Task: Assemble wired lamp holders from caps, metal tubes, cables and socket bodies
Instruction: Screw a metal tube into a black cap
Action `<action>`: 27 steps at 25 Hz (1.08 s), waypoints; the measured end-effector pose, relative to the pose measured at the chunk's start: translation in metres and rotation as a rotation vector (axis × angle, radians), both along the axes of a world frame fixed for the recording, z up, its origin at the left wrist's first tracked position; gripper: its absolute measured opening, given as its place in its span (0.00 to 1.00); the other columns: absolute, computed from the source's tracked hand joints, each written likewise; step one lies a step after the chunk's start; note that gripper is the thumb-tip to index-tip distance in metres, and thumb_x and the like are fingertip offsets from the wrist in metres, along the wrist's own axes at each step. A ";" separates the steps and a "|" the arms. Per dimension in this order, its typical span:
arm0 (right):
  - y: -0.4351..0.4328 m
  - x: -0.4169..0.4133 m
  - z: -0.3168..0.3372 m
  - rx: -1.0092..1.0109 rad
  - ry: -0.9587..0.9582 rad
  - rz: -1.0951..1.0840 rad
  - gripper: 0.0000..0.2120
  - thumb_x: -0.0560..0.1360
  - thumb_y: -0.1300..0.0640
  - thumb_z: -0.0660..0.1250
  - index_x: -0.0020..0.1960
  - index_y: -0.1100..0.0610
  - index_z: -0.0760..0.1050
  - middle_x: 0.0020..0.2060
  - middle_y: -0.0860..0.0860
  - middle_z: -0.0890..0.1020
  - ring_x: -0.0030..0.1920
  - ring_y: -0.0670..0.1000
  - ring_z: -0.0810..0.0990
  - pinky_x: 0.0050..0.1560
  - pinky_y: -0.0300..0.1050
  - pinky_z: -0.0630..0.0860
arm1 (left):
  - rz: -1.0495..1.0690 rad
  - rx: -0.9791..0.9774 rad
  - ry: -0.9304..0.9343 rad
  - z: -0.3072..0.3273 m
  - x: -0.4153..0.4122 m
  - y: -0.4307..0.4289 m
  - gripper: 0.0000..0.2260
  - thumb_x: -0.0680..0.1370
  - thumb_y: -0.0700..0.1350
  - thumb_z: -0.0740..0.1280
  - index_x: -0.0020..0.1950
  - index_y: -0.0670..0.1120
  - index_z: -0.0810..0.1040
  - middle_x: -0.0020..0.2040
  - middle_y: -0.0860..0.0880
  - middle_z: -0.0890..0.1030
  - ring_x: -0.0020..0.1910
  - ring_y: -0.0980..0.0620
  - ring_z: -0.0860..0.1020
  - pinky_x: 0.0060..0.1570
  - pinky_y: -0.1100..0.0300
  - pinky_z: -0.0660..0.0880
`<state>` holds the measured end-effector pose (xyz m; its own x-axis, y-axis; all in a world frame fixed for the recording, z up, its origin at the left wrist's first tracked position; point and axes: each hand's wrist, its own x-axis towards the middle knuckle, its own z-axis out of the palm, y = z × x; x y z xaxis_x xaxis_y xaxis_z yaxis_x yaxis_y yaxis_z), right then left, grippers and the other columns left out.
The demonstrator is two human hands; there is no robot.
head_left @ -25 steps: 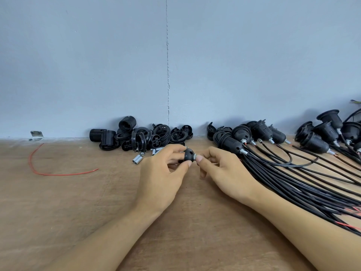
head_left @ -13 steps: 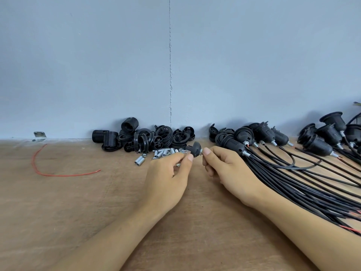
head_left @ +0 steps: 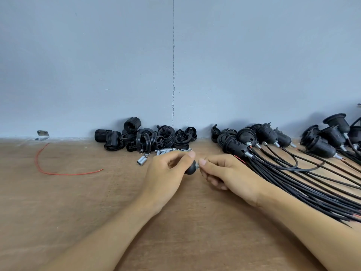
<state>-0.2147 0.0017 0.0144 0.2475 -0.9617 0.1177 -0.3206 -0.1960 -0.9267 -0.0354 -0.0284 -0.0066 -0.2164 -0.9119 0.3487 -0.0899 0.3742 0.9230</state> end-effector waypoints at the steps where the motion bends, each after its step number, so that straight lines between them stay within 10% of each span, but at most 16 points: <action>1: -0.001 0.000 -0.001 -0.018 -0.007 -0.032 0.19 0.83 0.50 0.62 0.35 0.57 0.73 0.26 0.50 0.69 0.27 0.46 0.64 0.28 0.34 0.62 | 0.007 -0.013 0.006 0.000 0.000 0.000 0.06 0.80 0.50 0.70 0.46 0.55 0.87 0.43 0.59 0.86 0.45 0.63 0.82 0.50 0.58 0.77; 7: -0.009 -0.002 -0.002 0.087 -0.172 -0.189 0.19 0.84 0.50 0.60 0.36 0.57 0.71 0.25 0.49 0.65 0.23 0.46 0.59 0.23 0.35 0.58 | 0.115 -0.329 -0.176 -0.003 -0.003 0.008 0.17 0.73 0.41 0.77 0.54 0.62 0.84 0.54 0.68 0.83 0.59 0.68 0.78 0.58 0.72 0.72; 11: -0.011 -0.005 -0.002 0.090 -0.275 -0.298 0.20 0.84 0.50 0.59 0.34 0.55 0.71 0.26 0.49 0.64 0.23 0.47 0.58 0.23 0.36 0.56 | 0.120 -0.520 -0.318 -0.008 -0.008 0.014 0.05 0.73 0.48 0.74 0.48 0.56 0.86 0.51 0.76 0.78 0.63 0.69 0.73 0.61 0.79 0.62; 17: -0.009 -0.004 -0.004 0.026 -0.257 -0.131 0.20 0.83 0.48 0.60 0.35 0.54 0.73 0.27 0.49 0.65 0.24 0.47 0.59 0.25 0.37 0.58 | 0.083 -0.135 -0.189 -0.003 -0.005 0.003 0.31 0.77 0.71 0.53 0.43 0.51 0.86 0.38 0.61 0.84 0.44 0.69 0.80 0.46 0.70 0.71; 27: -0.005 -0.008 -0.001 0.045 -0.110 0.054 0.19 0.81 0.46 0.64 0.35 0.55 0.72 0.26 0.48 0.64 0.26 0.47 0.59 0.27 0.35 0.59 | -0.048 -0.078 -0.101 -0.002 -0.002 0.002 0.21 0.78 0.65 0.63 0.36 0.52 0.81 0.37 0.53 0.82 0.37 0.56 0.78 0.44 0.59 0.75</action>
